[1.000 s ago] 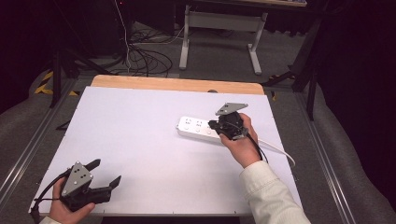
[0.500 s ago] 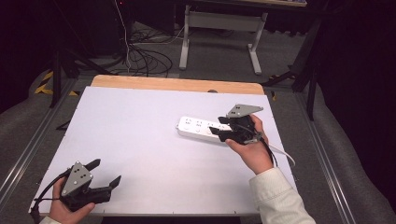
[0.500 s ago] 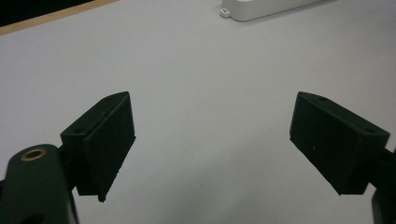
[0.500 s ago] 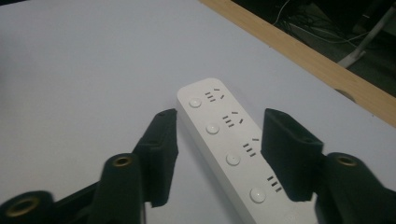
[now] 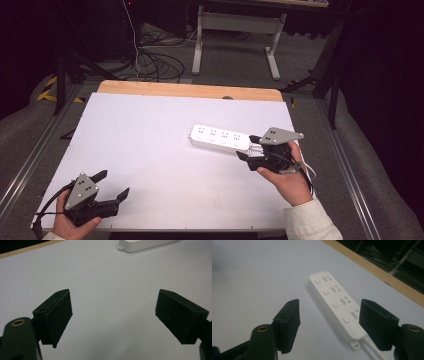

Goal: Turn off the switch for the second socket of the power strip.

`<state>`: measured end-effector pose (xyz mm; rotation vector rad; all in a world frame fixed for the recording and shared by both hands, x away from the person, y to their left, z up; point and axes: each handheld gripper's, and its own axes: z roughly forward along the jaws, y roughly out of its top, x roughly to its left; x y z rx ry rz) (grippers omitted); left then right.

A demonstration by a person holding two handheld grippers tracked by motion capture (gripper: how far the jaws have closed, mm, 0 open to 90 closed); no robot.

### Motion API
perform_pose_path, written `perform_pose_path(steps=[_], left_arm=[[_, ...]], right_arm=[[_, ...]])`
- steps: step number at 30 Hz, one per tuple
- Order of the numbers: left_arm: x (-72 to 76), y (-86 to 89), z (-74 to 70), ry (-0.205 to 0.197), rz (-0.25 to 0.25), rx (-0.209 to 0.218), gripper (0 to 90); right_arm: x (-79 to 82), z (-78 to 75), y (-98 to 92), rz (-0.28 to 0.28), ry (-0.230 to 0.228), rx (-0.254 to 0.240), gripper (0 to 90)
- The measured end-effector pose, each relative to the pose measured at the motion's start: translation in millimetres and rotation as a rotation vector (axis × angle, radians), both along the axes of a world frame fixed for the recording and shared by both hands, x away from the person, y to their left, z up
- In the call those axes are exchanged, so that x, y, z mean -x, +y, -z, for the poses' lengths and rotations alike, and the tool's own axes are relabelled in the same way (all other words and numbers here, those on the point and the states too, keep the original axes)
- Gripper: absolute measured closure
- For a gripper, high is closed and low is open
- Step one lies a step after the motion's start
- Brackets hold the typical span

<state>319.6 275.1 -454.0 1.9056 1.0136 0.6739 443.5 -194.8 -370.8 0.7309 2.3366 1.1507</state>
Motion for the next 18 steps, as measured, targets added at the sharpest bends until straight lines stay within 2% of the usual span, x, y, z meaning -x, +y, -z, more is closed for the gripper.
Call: perform_pose_path(steps=[1, 2, 5, 8, 10, 11, 13, 18], left_arm=[[-0.1, -0.2, 0.0, -0.003, 0.0, -0.001, 14.5], [0.2, -0.3, -0.1, -0.001, 0.0, 0.0, 14.5], [-0.1, 0.0, -0.2, -0.002, -0.001, -0.002, 14.5], [0.1, 0.0, -0.3, -0.001, 0.001, -0.001, 14.5], [0.2, -0.2, -0.3, -0.002, 0.0, 0.003, 14.4], [0.2, -0.1, -0.5, -0.003, 0.003, 0.005, 14.4], [0.5, -0.1, -0.6, -0.001, 0.002, 0.006, 14.4], [0.9, 0.2, -1.3, -0.003, 0.006, 0.008, 14.3]], right_arm=[[2.8, 1.5, -2.1, 0.006, -0.011, 0.038, 33.8], [5.0, 3.3, -4.2, 0.009, -0.013, 0.044, 34.0], [10.3, 9.0, -11.5, -0.019, 0.013, -0.002, 33.4], [15.8, 15.9, -17.5, -0.057, 0.026, -0.035, 29.2], [17.2, 18.7, -19.5, -0.07, 0.034, -0.044, 27.4], [20.0, 24.8, -23.1, -0.097, 0.056, -0.062, 23.9], [22.7, 31.3, -26.2, -0.121, 0.069, -0.084, 22.3], [28.9, 49.5, -32.2, -0.152, 0.087, -0.12, 19.9]])
